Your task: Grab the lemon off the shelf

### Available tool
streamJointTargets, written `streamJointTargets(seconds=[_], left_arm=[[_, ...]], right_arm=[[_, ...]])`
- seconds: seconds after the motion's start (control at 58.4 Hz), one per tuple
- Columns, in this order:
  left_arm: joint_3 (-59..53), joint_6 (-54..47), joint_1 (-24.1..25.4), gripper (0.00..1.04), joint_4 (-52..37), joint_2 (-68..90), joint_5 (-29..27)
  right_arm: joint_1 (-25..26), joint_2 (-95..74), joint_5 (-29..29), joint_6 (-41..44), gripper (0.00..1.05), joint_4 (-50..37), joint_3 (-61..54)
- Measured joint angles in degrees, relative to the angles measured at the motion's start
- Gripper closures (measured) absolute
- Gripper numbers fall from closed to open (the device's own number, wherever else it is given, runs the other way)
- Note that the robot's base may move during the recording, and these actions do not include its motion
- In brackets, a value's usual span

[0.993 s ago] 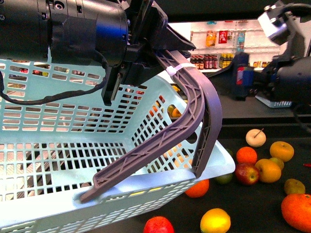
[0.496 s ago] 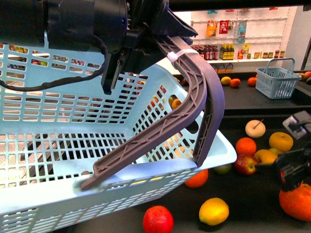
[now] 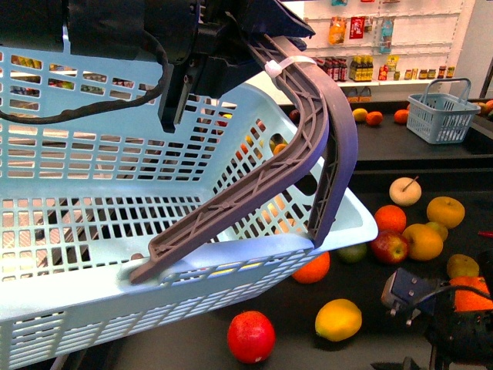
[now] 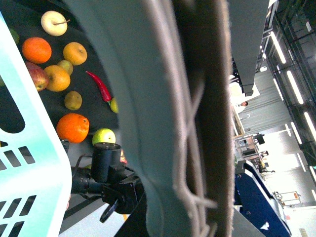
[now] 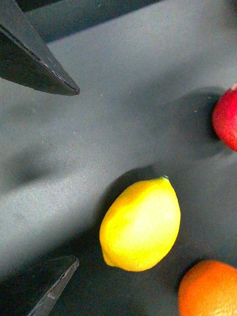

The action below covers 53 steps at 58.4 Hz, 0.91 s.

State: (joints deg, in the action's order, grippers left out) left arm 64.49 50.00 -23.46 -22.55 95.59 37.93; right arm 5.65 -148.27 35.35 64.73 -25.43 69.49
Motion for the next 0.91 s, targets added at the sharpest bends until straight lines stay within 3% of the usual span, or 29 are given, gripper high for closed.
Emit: streamJointTargets(seconds=[0.462, 0.907], left_arm=[[0.00, 0.00, 0.00, 0.97, 0.02, 0.00, -0.02], [0.00, 0.00, 0.00, 0.97, 0.02, 0.00, 0.00]], right_arm=[[-2.71, -7.32, 1.64, 15.52, 0.07, 7.72, 17.14], [-3.15, -9.70, 0.66, 23.06, 0.07, 25.27, 25.73]])
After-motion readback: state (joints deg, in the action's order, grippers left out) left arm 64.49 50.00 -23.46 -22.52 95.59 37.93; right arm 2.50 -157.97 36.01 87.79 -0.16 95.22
